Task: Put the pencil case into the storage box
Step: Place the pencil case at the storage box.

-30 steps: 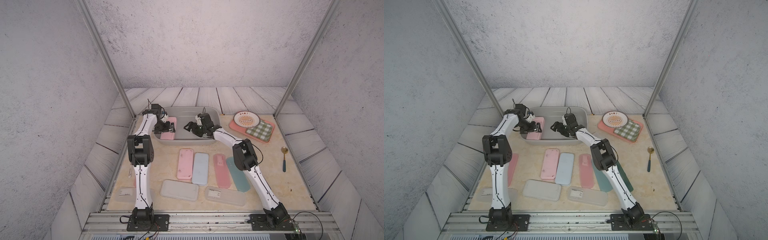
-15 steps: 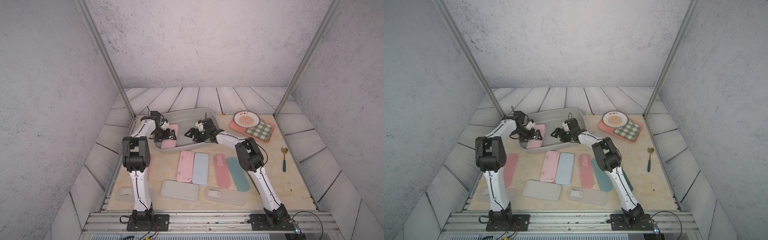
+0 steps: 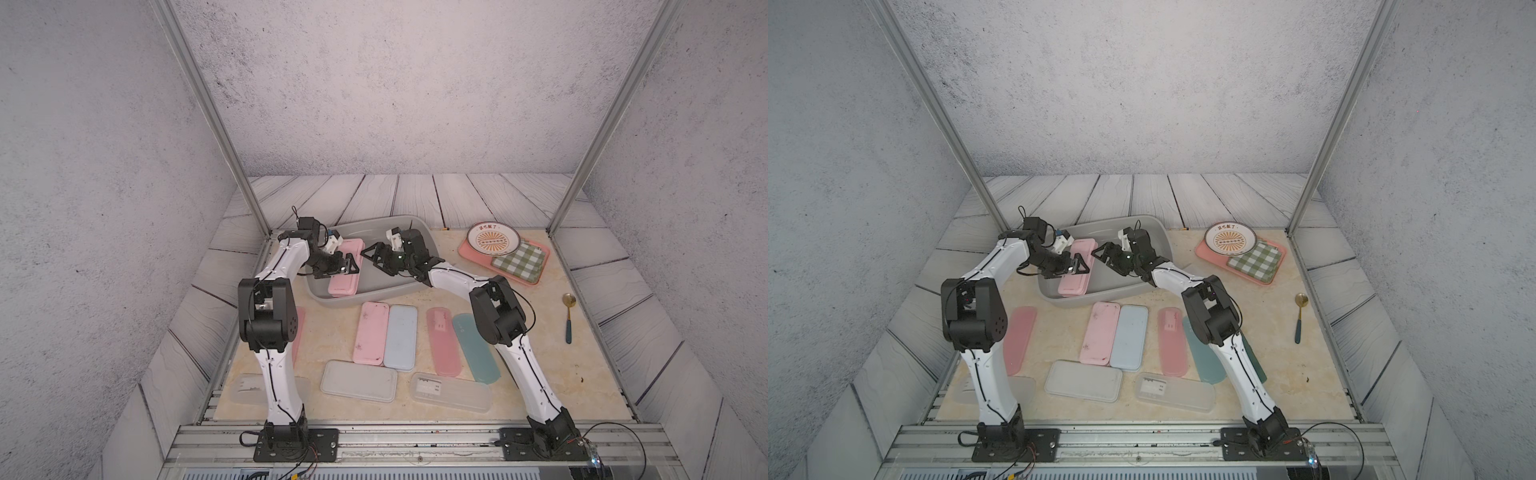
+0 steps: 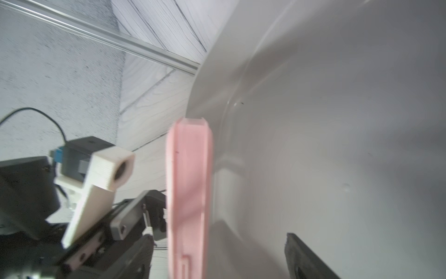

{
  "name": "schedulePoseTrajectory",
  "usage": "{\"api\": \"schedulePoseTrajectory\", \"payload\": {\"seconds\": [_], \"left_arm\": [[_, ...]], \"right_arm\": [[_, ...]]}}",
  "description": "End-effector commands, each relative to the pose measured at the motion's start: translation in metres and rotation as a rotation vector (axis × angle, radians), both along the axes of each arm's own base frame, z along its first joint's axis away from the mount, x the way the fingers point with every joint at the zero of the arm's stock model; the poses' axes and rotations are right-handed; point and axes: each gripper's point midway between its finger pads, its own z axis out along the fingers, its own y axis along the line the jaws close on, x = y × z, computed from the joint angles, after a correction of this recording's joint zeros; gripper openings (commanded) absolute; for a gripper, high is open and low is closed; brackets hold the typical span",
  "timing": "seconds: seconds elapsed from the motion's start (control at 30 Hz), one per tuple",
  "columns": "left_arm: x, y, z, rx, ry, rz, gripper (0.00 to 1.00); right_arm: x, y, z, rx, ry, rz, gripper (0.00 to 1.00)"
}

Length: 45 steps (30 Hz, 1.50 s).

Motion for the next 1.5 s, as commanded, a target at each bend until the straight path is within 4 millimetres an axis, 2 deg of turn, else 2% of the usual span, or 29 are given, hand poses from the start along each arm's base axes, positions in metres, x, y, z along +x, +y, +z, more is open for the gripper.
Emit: {"api": "schedulePoseTrajectory", "payload": {"seconds": [0.0, 0.27, 0.4, 0.43, 0.53, 0.63, 0.77, 0.87, 0.93, 1.13, 1.2, 1.3, 1.47], "left_arm": [[0.007, -0.007, -0.006, -0.001, 0.0, -0.005, 0.78], [0.005, -0.022, -0.007, -0.041, 0.006, -0.035, 0.77], [0.004, -0.025, -0.003, -0.043, -0.002, -0.042, 0.78], [0.005, -0.024, -0.003, -0.04, -0.004, -0.04, 0.77], [0.005, -0.023, -0.002, -0.03, -0.01, -0.038, 0.77], [0.005, -0.022, 0.001, -0.029, -0.015, -0.039, 0.77], [0.002, -0.025, 0.007, -0.052, -0.017, -0.049, 0.77], [-0.001, -0.029, 0.015, -0.077, -0.025, -0.055, 0.77], [-0.001, -0.029, 0.02, -0.082, -0.036, -0.055, 0.77], [-0.001, -0.028, 0.021, -0.069, -0.043, -0.059, 0.77], [0.0, -0.025, 0.019, -0.054, -0.043, -0.056, 0.77], [0.0, -0.023, 0.015, -0.036, -0.042, -0.052, 0.77], [0.001, -0.022, 0.013, -0.029, -0.045, -0.051, 0.77]], "right_arm": [[-0.003, 0.007, 0.056, 0.089, -0.098, 0.019, 0.84], [0.005, 0.013, 0.041, 0.067, -0.061, 0.0, 0.67], [0.01, 0.013, 0.033, 0.05, -0.049, -0.019, 0.64], [0.01, 0.013, 0.031, 0.045, -0.046, -0.016, 0.66], [0.01, 0.01, 0.024, -0.004, -0.045, -0.021, 0.84], [0.008, 0.007, 0.023, -0.024, -0.058, -0.018, 0.92], [0.009, 0.008, 0.019, -0.028, -0.047, -0.018, 0.93], [0.01, 0.01, 0.013, -0.021, -0.028, -0.015, 0.84], [0.011, 0.011, 0.009, -0.018, -0.019, -0.015, 0.82], [0.011, 0.012, 0.003, -0.024, -0.005, -0.014, 0.92], [0.009, 0.012, 0.0, -0.037, -0.005, -0.006, 0.93], [0.006, 0.005, -0.004, -0.072, -0.007, -0.011, 0.99], [0.002, -0.004, -0.007, -0.099, -0.006, -0.012, 0.99]]}}
